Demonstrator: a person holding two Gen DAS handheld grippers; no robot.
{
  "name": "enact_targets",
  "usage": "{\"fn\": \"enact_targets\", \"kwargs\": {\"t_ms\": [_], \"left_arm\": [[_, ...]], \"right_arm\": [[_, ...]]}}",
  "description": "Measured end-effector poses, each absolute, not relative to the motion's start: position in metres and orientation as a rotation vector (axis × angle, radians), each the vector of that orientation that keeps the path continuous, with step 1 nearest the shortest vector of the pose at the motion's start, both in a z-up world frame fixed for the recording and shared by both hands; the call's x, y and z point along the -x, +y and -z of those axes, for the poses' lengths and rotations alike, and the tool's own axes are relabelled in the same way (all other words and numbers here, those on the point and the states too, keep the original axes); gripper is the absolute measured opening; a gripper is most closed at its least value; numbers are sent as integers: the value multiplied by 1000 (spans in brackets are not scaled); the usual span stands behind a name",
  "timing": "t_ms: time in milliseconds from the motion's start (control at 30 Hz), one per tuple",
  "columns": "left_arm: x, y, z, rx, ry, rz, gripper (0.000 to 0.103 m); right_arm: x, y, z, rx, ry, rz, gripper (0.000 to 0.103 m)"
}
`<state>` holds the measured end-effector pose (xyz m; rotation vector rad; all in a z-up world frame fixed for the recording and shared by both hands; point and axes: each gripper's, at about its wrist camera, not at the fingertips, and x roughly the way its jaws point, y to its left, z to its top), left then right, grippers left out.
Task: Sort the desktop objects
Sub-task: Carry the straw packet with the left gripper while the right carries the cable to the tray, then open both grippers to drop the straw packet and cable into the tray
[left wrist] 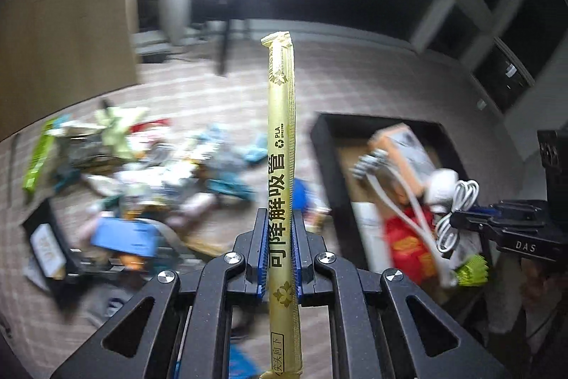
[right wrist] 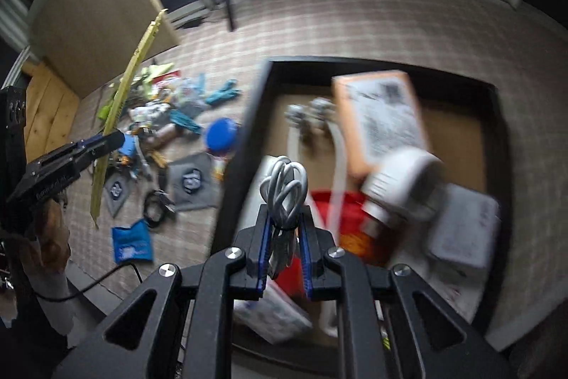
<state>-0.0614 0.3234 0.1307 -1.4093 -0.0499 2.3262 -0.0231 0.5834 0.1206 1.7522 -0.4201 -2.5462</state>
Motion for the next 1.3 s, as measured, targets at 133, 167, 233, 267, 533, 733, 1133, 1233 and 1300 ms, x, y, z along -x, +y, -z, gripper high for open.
{"fn": "enact_targets", "kwargs": {"t_ms": [133,167,233,267,533,733,1133,1233,1300], "left_arm": [[50,367,-128,1399,-8,-2265,10],[48,377,-128,1398,1,-2251,10],[43,395,-126,1396,21,-2230,10],[41,404,-125,1395,32,-2221,10],[25,456,-123,1374,157,-2191,20],[6,467,-139,1274,260,-2280,56],[-16,440,-163,1198,262,-2345,56],[-19,427,-166,1195,258,-2363,56],[-21,417,-167,1195,259,-2378,56]], "right_arm": [[1,608,-122,-1772,-457,2581,15],[-3,613,-122,-1776,-464,2587,15],[-10,621,-121,-1786,-476,2594,15],[-13,624,-121,-1793,-478,2596,15],[-26,636,-116,-1830,-435,2610,16],[-34,630,-131,-1772,-364,2715,42],[-36,592,-162,-1642,-312,2773,42],[-35,578,-166,-1617,-313,2766,42],[-35,567,-168,-1604,-304,2764,42]]}}
